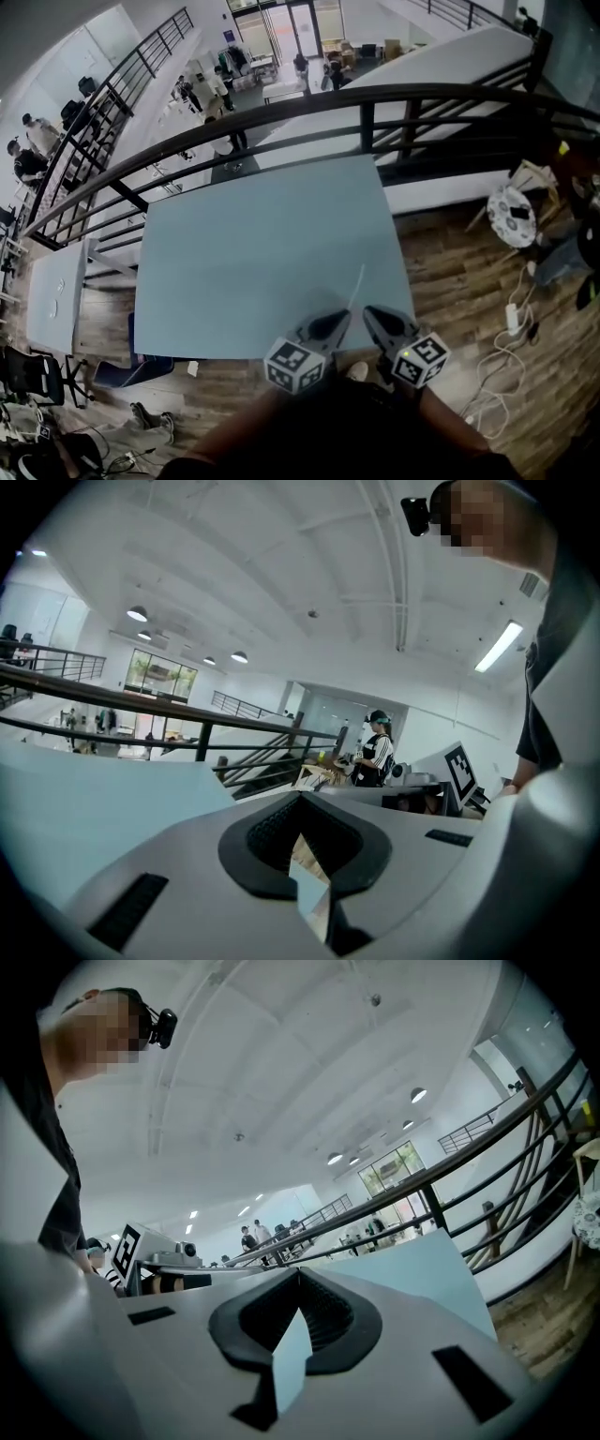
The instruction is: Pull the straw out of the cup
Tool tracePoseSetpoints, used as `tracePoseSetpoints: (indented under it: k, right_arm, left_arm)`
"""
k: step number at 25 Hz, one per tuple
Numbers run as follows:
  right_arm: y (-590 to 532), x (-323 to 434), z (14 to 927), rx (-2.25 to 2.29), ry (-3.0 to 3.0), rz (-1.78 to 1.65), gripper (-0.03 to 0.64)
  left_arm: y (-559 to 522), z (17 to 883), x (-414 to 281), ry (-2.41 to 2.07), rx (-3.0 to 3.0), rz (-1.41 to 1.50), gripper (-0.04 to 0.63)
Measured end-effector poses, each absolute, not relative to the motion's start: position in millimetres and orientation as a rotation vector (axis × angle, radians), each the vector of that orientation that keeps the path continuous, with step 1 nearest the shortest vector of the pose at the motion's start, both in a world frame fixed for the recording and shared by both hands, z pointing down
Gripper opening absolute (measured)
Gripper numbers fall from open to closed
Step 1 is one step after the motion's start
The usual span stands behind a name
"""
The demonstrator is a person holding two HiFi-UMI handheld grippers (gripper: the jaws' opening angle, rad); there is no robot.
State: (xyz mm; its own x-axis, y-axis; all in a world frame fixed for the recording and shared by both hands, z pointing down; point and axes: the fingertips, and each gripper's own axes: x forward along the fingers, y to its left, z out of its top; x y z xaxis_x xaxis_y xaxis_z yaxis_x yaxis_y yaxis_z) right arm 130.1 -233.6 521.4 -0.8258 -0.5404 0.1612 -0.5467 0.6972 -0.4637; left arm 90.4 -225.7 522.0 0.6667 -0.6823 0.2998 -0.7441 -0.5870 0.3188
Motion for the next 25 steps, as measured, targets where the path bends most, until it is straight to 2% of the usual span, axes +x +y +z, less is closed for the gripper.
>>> tracePoseSetpoints:
  k: [12, 25]
  right_arm:
    - [-271.0, 145.2, 567.4, 1.043, -2.764, 0.913, 0.012]
    - [-295.4, 133.4, 639.5, 1.076, -2.624, 1.033, 0.012]
  left_arm:
    - [-262.9, 558.4, 101.1, -0.948, 2.440, 0.252, 0.012]
    - [-287.0, 610.5, 76.7, -0.895, 2.393, 0.271, 0.014]
